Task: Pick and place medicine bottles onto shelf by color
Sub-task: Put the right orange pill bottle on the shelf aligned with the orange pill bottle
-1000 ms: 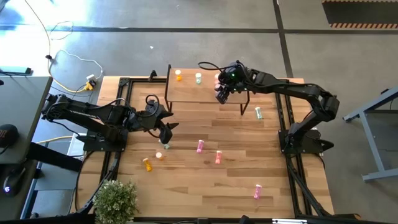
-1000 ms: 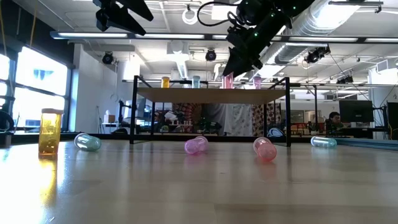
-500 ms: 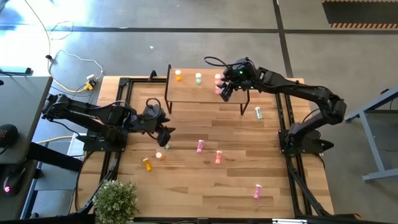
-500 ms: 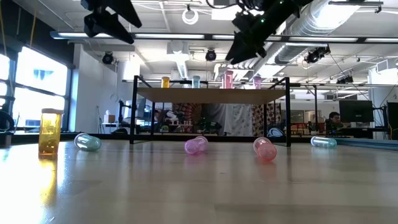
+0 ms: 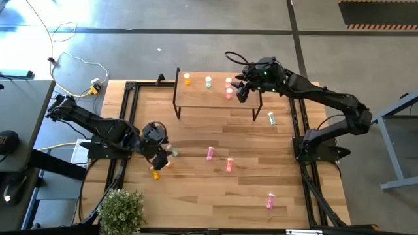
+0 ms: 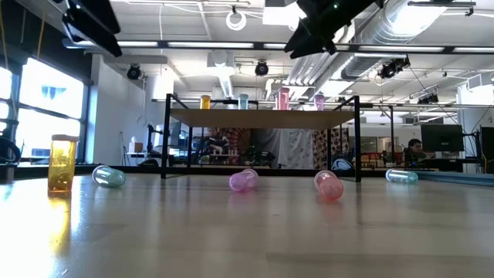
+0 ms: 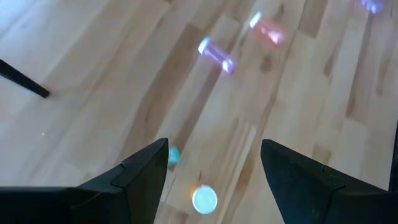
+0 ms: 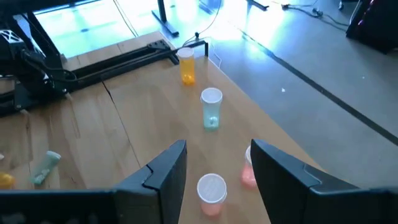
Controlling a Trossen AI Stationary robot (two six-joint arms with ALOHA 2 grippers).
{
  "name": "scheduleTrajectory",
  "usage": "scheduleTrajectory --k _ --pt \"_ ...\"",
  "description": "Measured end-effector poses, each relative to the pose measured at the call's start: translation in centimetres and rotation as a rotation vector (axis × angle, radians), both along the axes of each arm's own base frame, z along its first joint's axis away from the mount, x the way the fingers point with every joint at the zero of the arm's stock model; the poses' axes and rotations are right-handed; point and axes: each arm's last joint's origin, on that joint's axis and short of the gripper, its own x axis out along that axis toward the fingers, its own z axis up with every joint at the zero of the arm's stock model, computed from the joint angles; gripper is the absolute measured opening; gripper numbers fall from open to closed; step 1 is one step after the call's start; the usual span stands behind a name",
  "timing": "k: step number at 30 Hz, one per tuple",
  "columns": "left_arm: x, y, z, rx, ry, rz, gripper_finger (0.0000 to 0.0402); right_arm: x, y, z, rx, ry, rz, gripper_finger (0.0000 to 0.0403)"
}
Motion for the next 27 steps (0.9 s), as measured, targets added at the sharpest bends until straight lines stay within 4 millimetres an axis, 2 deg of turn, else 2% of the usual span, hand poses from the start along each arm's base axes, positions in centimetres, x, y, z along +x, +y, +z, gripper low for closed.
scheduleTrajectory --k 9,14,21,27 --pt "-1.2 -1.8 -5.2 -0.023 0.054 -0.032 0.0245 0.0 0.0 -0.1 0.001 0.005 -0.006 0.017" --pt "-1.6 -1.8 -7.5 -0.039 0.065 -0.023 0.0245 0.0 0.0 -0.1 0.002 0.005 -0.007 0.017" --pt "-1.9 -1.7 -9.4 -0.059 0.051 -0.015 0.0245 0.0 0.0 -0.1 0.002 0.005 -0.007 0.017" --pt "-1.4 -2.0 -11.2 -0.042 0.11 -0.018 0.0245 0.0 0.0 -0.1 0.002 0.005 -0.007 0.017"
